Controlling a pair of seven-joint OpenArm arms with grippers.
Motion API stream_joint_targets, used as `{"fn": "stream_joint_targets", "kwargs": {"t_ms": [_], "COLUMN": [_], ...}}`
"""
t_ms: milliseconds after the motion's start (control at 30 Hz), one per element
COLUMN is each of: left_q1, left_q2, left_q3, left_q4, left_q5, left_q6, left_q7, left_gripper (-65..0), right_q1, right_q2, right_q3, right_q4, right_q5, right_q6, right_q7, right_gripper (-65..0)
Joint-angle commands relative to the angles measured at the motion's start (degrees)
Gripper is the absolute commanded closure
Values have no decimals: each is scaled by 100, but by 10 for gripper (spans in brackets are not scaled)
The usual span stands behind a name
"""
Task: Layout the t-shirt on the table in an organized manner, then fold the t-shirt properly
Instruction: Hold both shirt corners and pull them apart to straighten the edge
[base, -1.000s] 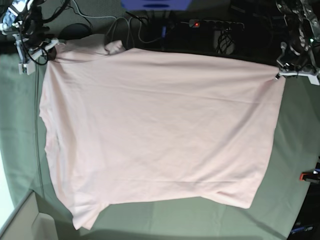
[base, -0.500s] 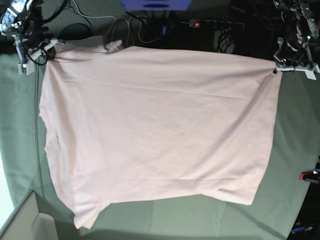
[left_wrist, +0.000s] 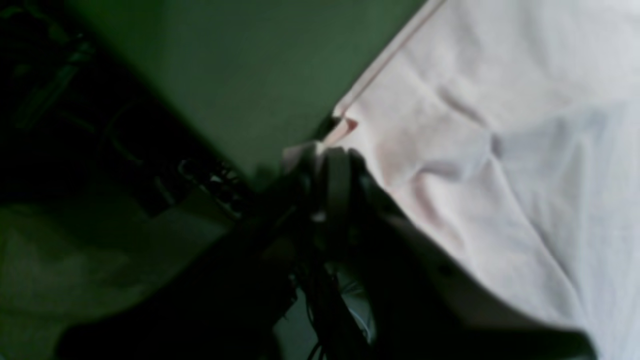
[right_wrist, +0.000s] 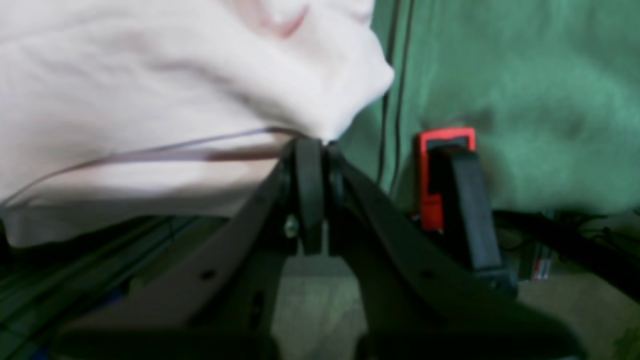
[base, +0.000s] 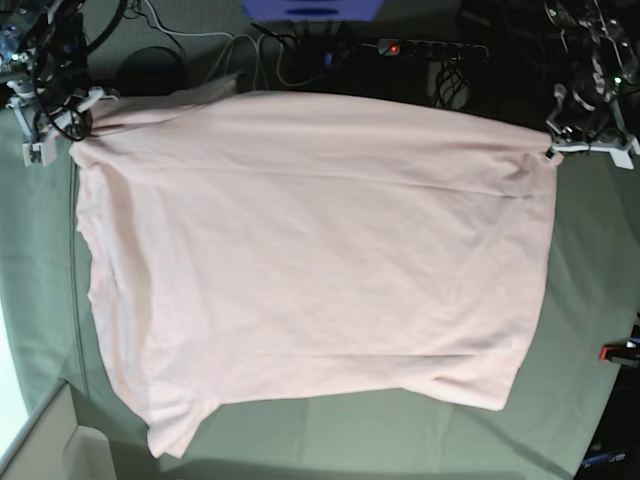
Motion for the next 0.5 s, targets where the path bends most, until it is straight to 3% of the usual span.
{"fn": "stream_joint_targets", "kwargs": {"t_ms": [0, 200, 467], "left_q1": [1, -26, -509], "left_q2": [-83, -83, -127], "left_q3": [-56, -56, -56], "left_q4": [214, 768, 671], "left_q5": [12, 39, 56], "left_q6": [0, 0, 0], "left_q7": [-133, -133, -133], "left_gripper": [-1, -1, -1], "right_q1": [-8, 194, 599], "right_q2": [81, 116, 134], "right_q3": [71, 221, 195], "right_q4": [115, 124, 124], "right_q5": [10, 27, 10], "right_q6": [-64, -64, -64], "right_q7": [102, 102, 102], "right_gripper": [0, 0, 0]}}
